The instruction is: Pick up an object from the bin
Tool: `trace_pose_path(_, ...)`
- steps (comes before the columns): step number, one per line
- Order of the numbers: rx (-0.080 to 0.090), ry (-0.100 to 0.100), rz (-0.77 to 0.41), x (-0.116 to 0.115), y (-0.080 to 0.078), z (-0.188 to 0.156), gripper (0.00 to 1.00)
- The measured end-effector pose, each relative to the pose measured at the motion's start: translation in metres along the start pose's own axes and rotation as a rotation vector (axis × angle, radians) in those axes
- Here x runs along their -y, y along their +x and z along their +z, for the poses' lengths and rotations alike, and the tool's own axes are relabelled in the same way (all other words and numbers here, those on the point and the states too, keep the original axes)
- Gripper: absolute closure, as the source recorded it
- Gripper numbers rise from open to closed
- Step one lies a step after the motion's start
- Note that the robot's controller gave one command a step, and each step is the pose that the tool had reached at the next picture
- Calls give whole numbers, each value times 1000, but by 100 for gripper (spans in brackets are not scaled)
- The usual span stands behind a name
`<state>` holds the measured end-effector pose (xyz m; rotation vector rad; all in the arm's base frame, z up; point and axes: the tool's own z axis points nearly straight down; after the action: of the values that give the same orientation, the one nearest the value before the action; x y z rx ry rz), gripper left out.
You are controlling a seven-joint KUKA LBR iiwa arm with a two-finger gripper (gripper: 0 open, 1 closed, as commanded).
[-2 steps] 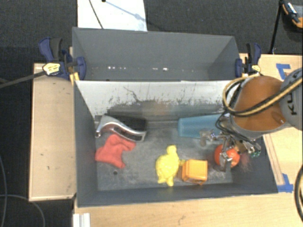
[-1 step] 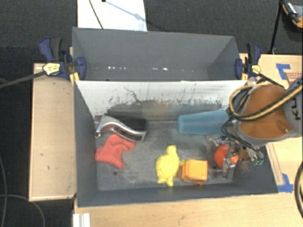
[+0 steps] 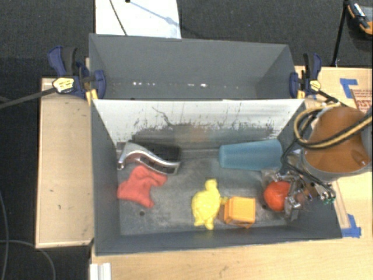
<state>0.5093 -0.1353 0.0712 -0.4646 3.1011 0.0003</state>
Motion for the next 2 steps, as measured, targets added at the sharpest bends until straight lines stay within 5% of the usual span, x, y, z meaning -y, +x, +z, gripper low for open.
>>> trace_pose_path(1,-8,-2,5,17,-20,1,100)
trace_pose_path(2,-8,-2,5,17,-20,1,100)
